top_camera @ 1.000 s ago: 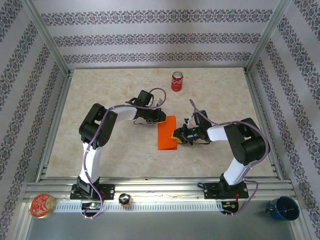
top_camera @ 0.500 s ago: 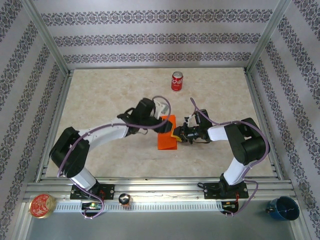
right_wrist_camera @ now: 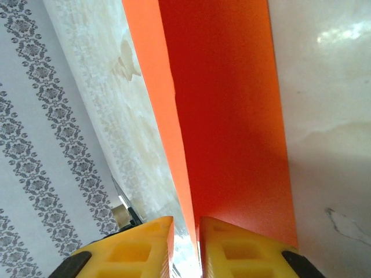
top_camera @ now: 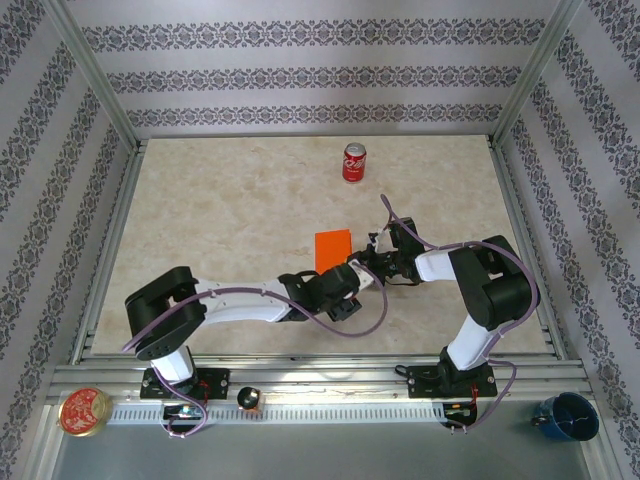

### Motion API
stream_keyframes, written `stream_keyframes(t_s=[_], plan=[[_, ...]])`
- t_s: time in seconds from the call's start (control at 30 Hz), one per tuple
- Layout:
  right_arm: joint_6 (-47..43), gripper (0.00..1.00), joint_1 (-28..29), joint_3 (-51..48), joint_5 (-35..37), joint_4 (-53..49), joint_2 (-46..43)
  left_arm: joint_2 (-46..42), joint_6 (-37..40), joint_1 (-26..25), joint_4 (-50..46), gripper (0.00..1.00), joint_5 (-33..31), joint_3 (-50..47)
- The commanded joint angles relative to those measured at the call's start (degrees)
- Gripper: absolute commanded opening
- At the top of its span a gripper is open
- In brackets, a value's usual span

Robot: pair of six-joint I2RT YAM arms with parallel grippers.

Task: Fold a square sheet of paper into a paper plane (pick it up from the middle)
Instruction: Fold the triangle a second time at the center of the table.

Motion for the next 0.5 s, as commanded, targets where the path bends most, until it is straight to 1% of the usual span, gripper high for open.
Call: stream_keyframes(t_s=[0.0, 0.1, 0.23, 0.4, 0.47], plan=[[0.67, 0.21, -0.77, 0.97, -1.02, 1.39, 0.56, 1.48, 4.35, -1.66, -2.43, 0.65, -5.64, 1.42], [0.82, 0.21, -0.73, 0.88, -1.0, 1.48, 0.55, 2.64, 4.49, -1.8, -2.02, 0.66, -5.74, 1.66], [0.95, 0.21, -0.75, 1.05, -0.99, 1.39, 0.53, 4.89, 4.34, -1.8, -2.24, 0.65, -8.14, 2.87], [1.0, 0.21, -0.77, 1.05, -1.03, 1.39, 0.73, 6.31, 4.2, -1.8, -0.85, 0.58, -10.15, 3.63], [0.95, 0.21, -0.77, 0.97, -1.0, 1.39, 0.72, 6.52, 4.39, -1.8, -0.38, 0.52, -10.81, 3.82]])
